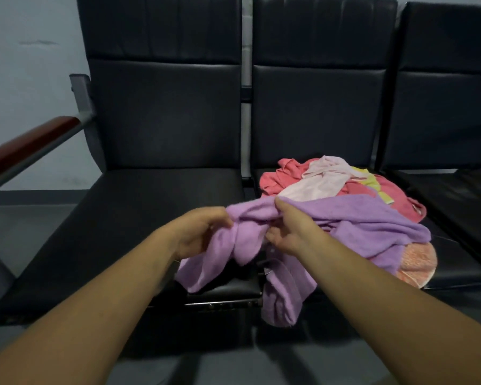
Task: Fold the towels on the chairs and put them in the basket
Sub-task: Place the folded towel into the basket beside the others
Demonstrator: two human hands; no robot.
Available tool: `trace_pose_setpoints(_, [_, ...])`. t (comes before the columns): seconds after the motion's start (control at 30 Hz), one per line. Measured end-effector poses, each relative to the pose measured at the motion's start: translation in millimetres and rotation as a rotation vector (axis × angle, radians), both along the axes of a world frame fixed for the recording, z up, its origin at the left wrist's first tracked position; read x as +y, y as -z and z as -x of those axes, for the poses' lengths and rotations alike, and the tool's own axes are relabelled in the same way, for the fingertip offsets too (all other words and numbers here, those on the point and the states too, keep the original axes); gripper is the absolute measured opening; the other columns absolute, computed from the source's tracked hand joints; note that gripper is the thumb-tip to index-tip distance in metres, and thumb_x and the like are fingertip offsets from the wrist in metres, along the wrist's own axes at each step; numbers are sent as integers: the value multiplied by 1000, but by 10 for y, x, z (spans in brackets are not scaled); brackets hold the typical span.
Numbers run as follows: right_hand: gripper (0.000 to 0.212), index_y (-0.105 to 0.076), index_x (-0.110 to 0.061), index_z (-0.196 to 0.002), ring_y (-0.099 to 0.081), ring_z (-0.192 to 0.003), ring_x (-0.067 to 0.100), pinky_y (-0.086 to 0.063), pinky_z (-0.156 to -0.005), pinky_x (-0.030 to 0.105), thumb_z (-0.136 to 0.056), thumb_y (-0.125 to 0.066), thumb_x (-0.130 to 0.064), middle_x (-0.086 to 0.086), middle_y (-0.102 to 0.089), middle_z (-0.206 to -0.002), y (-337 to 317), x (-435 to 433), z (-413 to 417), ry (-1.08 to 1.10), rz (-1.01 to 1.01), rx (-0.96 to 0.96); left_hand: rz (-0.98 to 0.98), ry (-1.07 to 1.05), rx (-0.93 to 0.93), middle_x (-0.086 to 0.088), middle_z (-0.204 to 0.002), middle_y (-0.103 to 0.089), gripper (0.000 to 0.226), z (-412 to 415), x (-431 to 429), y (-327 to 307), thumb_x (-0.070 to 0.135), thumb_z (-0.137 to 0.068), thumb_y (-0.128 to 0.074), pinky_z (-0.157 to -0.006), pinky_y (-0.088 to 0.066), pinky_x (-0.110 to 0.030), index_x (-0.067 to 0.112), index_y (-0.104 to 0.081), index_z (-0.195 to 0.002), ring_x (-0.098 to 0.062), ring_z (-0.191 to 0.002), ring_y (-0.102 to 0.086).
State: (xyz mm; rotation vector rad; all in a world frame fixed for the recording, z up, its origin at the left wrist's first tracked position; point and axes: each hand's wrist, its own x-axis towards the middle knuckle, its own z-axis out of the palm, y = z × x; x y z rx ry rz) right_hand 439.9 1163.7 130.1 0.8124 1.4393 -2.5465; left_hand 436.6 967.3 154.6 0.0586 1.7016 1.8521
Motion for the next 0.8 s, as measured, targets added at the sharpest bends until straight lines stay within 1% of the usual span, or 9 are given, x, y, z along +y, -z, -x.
trace_pose_setpoints(0.1, [19,-66,-12,-106,-65,-79,25,-56,-69,37,-96,-64,-28,10,-69,-94,18,-6,100,91,-264,89,110,87,63,-6,-73,-59,24,-6,-18,55,18,-64,-77,-64,-46,-26,14,-60,-80,-16,-71,-56])
trace_pose_setpoints(0.17, [10,-68,-19,-90,-67,-80,28,-56,-71,40,-93,-65,-28,9,-70,-84,-30,-65,109,21,-430,201,40,92,25,-7,-72,-59,34,8,-36,47,46,-71,-81,-67,-44,-28,17,-67,-81,-19,-71,-52])
trace_pose_setpoints(0.23, [13,-72,-18,-90,-71,-88,31,-59,-80,45,-89,-68,-29,11,-74,-89,-112,-168,100,-103,-552,290,0,25,7,-15,-85,-60,55,49,-77,30,64,-80,-69,-75,-43,-34,13,-72,-100,-28,-79,-51])
trace_pose_setpoints(0.3, [15,-74,-12,-91,-72,-89,29,-59,-83,43,-87,-69,-26,11,-76,-86,-192,-296,72,-273,-597,341,-18,-41,50,-15,-100,-64,62,86,-98,30,57,-85,-69,-88,-46,-37,4,-69,-117,-35,-89,-58])
trace_pose_setpoints(0.4, [11,-72,-2,-88,-68,-71,18,-55,-67,28,-92,-63,-6,11,-72,-73,-239,-440,34,-370,-396,332,124,-130,224,-15,-106,-75,39,116,-116,62,40,-89,-72,-103,-51,-49,7,-74,-111,-33,-108,-69])
trace_pose_setpoints(0.5, [8,-67,-5,-90,-55,-65,15,-45,-64,23,-95,-61,-8,8,-62,-69,-240,-412,31,-375,-137,170,99,-298,226,-11,-104,-76,25,149,-198,63,31,-94,-66,-96,-56,-45,14,-75,-108,-28,-105,-70])
trace_pose_setpoints(0.57, [12,-60,-10,-84,-42,-58,11,-35,-60,20,-95,-59,-7,2,-50,-62,-219,-349,78,-366,-18,117,26,-344,190,-9,-101,-75,17,145,-241,44,22,-96,-63,-78,-57,-36,10,-71,-105,-25,-100,-68])
trace_pose_setpoints(0.63, [11,-61,-10,-85,-46,-61,11,-42,-60,19,-95,-59,-6,3,-54,-68,-210,-325,88,-333,-9,99,-45,-345,134,-11,-100,-73,16,115,-269,20,12,-95,-60,-71,-56,-31,4,-66,-107,-24,-96,-66])
trace_pose_setpoints(0.8, [13,-64,-5,-86,-54,-67,12,-51,-61,21,-97,-57,-4,4,-60,-72,-185,-379,73,-352,0,119,-77,-413,30,-19,-108,-72,30,118,-364,-23,-1,-83,-64,-83,-56,-38,-2,-68,-113,-31,-102,-68])
